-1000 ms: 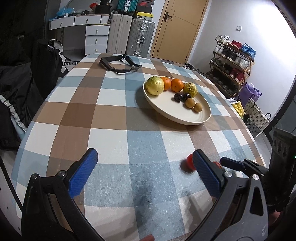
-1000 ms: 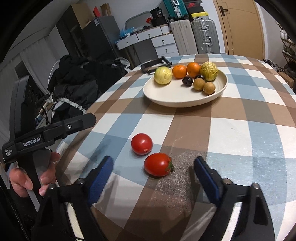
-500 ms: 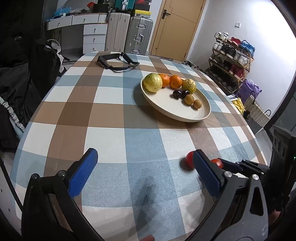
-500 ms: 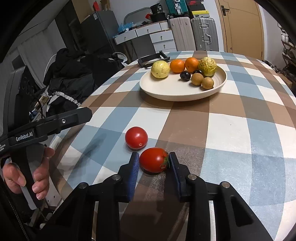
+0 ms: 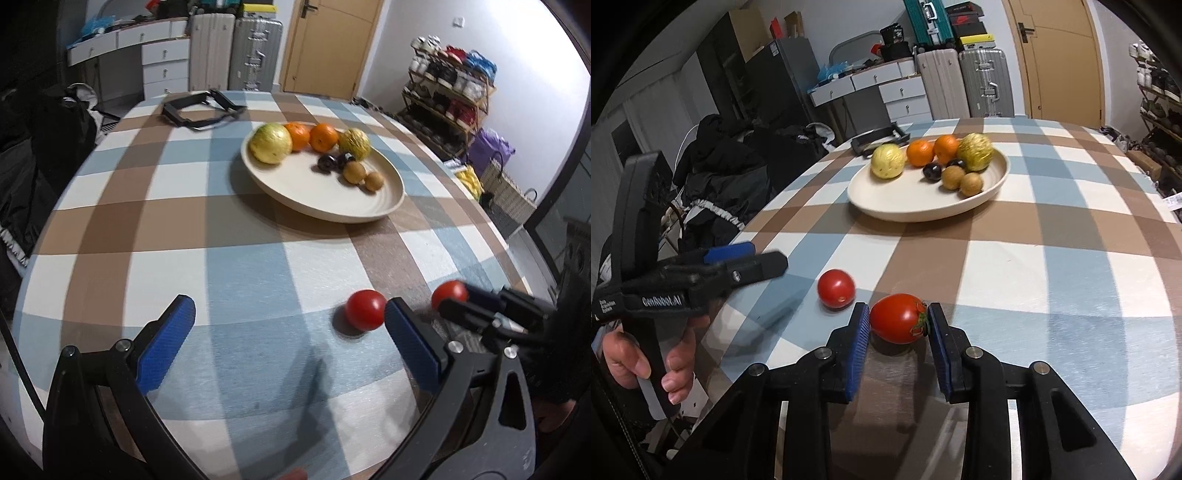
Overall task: Organize fruits
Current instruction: 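Grasp a red tomato with the right tool while the left tool grasps the other tomato, then carry both tomatoes onto the plate beside the plums and open both tools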
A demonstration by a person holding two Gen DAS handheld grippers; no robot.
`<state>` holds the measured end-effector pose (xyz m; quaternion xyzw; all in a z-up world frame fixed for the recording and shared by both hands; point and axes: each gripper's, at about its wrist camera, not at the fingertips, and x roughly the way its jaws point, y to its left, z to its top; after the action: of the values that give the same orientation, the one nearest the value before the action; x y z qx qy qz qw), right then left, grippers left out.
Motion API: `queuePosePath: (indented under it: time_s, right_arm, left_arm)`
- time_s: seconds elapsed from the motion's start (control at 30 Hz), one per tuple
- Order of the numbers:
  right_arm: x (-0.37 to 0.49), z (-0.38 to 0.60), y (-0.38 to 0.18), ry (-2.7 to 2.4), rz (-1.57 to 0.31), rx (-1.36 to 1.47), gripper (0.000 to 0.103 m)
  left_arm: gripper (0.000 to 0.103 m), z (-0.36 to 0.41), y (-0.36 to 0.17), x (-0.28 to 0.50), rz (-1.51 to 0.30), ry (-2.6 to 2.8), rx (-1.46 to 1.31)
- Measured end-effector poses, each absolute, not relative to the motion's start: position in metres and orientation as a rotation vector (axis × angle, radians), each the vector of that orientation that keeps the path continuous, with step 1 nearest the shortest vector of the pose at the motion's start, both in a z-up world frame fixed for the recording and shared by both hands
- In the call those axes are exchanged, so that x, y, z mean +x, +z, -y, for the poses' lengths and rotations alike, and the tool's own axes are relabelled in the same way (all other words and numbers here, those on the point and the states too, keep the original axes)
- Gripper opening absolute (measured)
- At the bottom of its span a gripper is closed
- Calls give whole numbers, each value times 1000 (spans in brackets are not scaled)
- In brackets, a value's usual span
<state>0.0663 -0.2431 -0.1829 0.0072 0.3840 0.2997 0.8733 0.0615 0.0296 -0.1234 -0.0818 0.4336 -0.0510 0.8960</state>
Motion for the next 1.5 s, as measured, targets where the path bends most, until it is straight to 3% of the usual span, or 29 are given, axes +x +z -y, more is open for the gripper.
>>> queuePosePath:
  time_s: [0.4, 0.5, 0.6, 0.7, 0.83, 1.23, 1.5]
  right_arm:
    - [73, 291, -168, 540, -742, 50, 33]
    - [74, 302, -166, 523, -732, 62, 33]
    - [74, 309, -164, 512, -723, 69, 33]
    - [74, 312, -162, 509, -718, 74, 33]
    - [75, 313, -160, 510, -712, 73, 33]
    - [75, 308, -155, 518, -705, 55, 33]
    - [87, 306, -141, 512, -669, 53, 33]
  left_arm:
    - [102, 9, -145, 85, -968, -187, -100]
    - [96, 13, -146, 87, -965, -208, -99]
    - [84, 18, -146, 87, -965, -228, -83]
    - [64, 21, -147, 86, -975, -256, -77]
    - [30, 21, -147, 84, -981, -293, -79]
    - [28, 14, -136, 82, -953, -327, -108]
    - [28, 2, -102, 108, -879, -345, -117]
